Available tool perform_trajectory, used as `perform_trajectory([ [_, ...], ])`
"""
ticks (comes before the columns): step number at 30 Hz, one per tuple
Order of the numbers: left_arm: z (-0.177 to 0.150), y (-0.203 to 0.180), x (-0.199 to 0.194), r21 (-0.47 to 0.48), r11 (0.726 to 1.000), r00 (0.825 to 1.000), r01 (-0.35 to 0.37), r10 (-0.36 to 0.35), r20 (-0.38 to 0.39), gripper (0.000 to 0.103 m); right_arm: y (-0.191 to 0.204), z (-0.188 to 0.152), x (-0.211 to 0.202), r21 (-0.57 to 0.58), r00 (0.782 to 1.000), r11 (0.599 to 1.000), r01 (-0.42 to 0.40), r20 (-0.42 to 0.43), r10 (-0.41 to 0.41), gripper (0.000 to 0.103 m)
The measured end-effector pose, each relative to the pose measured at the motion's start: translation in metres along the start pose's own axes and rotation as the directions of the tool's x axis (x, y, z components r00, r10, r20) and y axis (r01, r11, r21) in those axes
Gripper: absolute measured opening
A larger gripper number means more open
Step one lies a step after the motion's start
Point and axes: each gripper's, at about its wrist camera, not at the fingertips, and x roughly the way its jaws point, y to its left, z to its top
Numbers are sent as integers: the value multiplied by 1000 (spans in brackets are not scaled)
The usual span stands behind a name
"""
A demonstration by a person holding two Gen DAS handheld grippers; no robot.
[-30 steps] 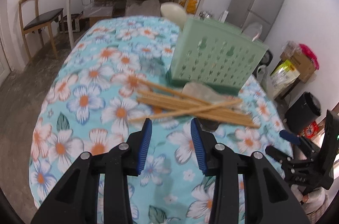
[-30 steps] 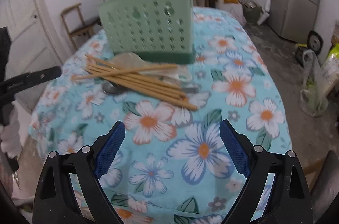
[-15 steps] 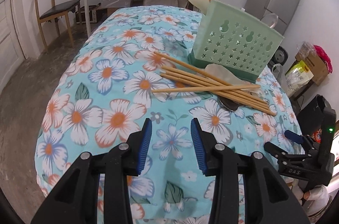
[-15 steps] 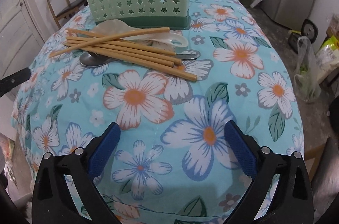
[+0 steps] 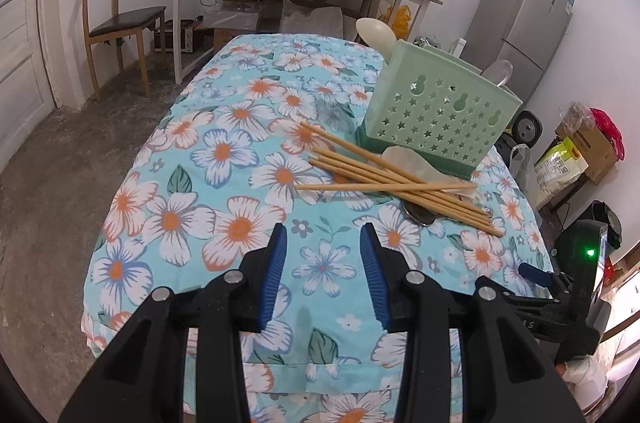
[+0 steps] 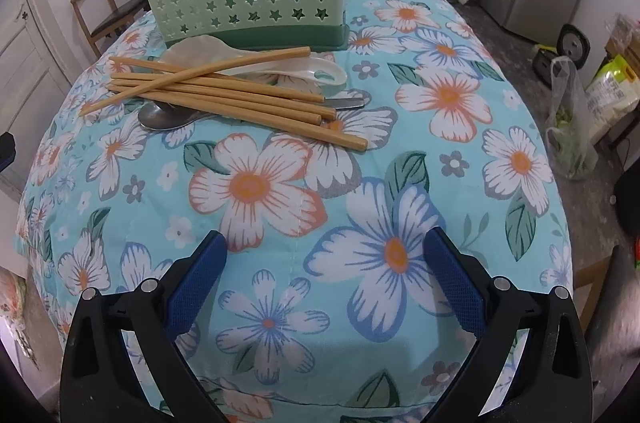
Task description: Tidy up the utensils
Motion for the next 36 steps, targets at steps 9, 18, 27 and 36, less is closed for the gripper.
perform_trajectory([
  [9,3,-14,4,9,1000,1000,-9,9,-20,37,1,-2,0,-6,1000,1000,2,-4,-2,95],
  [18,11,-23,20,42,998,998,-38,40,-44,37,0,-2,-3,-14,1000,1000,-6,2,6,95],
  [27,23,-28,41,107,993,998,-46,51,-48,37,-1,-10,-9,-66,997,997,-50,62,54,95],
  [36,29,-35,51,147,989,999,25,-18,-49,37,-2,-12,-12,-96,993,992,-80,81,88,95],
])
